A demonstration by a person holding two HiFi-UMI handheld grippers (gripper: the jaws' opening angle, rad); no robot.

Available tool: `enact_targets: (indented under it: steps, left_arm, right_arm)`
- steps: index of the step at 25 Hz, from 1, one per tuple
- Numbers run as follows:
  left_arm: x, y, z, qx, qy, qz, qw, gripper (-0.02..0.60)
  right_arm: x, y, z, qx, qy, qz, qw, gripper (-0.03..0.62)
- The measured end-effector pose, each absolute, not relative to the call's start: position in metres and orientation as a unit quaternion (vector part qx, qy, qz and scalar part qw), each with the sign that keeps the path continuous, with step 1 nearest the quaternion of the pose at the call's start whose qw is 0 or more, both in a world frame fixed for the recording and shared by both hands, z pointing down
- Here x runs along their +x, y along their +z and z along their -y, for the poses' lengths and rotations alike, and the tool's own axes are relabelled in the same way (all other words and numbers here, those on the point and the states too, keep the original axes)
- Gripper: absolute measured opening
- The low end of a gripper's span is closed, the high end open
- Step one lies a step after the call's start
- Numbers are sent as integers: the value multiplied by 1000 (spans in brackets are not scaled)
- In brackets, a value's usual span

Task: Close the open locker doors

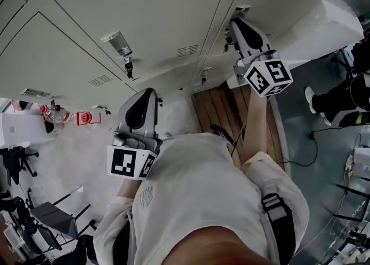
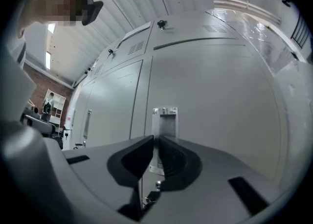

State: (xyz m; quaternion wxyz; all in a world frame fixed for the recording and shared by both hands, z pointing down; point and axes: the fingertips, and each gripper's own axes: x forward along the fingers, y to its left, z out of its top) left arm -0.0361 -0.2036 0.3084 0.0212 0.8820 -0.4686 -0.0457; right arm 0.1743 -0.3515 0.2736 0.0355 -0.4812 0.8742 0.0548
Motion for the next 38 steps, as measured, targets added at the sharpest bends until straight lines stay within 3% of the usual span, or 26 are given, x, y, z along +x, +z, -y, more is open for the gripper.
enact_targets:
  steps: [15, 26, 38]
  left_arm:
    - [-44, 308, 204, 889, -49, 454, 23, 2]
    - [-61, 308, 187, 889, -53, 455, 26, 2]
    - [-79, 320, 152, 897, -45, 439, 34, 2]
  right_arm:
    - [173, 273, 352, -571, 87, -815, -33, 40]
    - [139, 237, 270, -551, 120, -826, 12, 18]
    - [79, 307, 174, -521, 5, -854, 17, 12]
